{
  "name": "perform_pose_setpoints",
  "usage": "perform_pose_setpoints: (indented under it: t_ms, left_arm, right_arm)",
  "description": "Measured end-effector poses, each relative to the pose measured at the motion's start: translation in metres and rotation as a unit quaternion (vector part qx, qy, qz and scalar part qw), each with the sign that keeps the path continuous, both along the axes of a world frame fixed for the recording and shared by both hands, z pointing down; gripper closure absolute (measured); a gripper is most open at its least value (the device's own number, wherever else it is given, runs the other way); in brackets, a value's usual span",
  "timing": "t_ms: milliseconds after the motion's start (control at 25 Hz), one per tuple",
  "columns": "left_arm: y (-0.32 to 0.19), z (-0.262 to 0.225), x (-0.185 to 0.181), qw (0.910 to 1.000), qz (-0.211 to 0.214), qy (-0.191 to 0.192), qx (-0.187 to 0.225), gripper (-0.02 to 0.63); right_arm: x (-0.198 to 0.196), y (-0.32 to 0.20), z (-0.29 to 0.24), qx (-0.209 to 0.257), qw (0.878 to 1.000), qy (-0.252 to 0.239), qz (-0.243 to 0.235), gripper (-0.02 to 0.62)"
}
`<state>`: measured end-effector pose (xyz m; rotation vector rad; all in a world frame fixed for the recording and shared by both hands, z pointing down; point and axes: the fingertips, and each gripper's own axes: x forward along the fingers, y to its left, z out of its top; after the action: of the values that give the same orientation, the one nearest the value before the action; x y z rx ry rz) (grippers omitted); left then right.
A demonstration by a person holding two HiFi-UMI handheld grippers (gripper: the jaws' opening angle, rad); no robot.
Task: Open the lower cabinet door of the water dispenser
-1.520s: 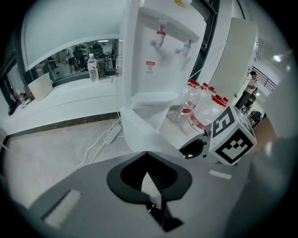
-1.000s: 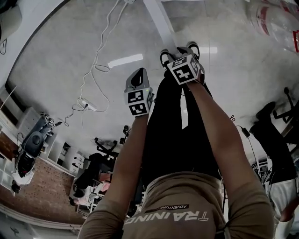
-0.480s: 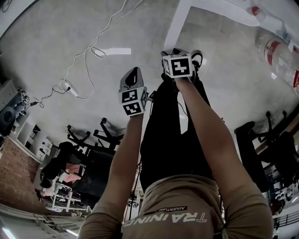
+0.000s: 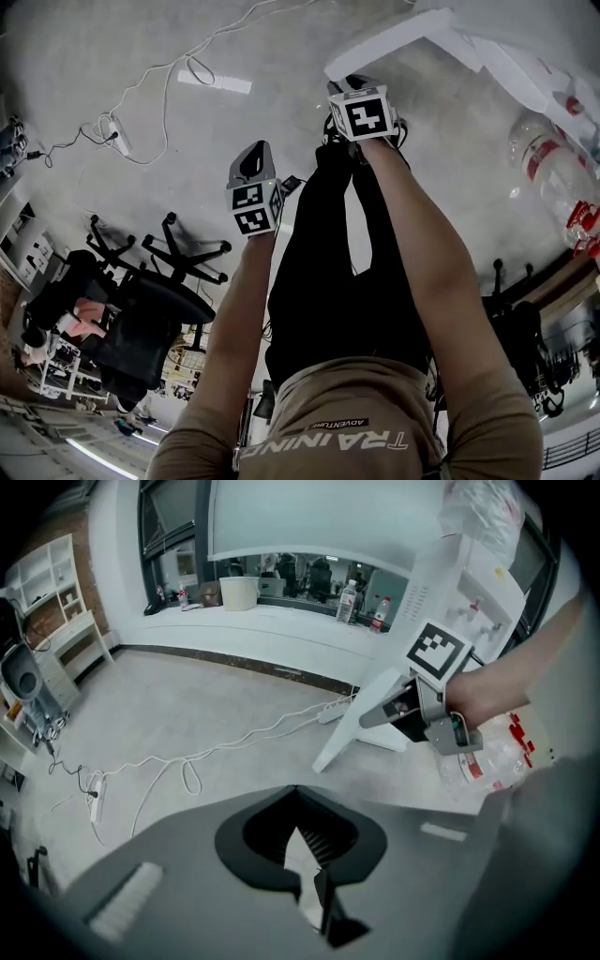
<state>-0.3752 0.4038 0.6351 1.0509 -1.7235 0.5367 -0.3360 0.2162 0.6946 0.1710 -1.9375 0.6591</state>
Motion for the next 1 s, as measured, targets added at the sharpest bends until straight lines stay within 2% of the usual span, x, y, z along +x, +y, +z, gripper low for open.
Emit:
perform_pose_setpoints:
  t_ms: [200, 360, 480, 600, 720, 800, 1000]
  left_arm:
    - [0.025, 0.003, 0.019, 0.999, -0.035, 0.024, -0.009, 0.606]
    - [0.036, -0.001, 0.026, 0.9989, -0.035, 0.03, -0.008, 0.604]
    - [0.04, 0.003, 0.023, 0.9987, -0.044, 0.027, -0.006, 0.606]
    - [0.042, 0.004, 0.021, 0.9983, -0.053, 0.025, -0.005, 0.606]
    - [0.042, 0.003, 0.023, 0.9979, -0.059, 0.027, -0.003, 0.605]
    - [0.039, 0.002, 0.025, 0.998, -0.058, 0.026, 0.0, 0.605]
    - [0.025, -0.007, 0.027, 0.9989, -0.041, 0.024, 0.008, 0.606]
  right_arm:
    - [-0.021, -0.009, -0.001, -0.016, 1.0, -0.006, -0.001, 0.46]
    - [-0.041, -0.015, -0.001, -0.007, 1.0, -0.005, -0.015, 0.463]
    - [-0.055, -0.029, -0.002, 0.016, 1.0, -0.01, -0.025, 0.52]
    - [-0.068, -0.039, -0.003, 0.021, 0.999, -0.019, -0.026, 0.526]
    - [-0.07, -0.044, -0.001, 0.017, 0.999, -0.017, -0.03, 0.566]
    - [-0.066, -0.046, -0.001, 0.016, 0.999, -0.022, -0.041, 0.571]
    - [-0.062, -0.041, -0.019, -0.017, 0.997, -0.061, -0.043, 0.586]
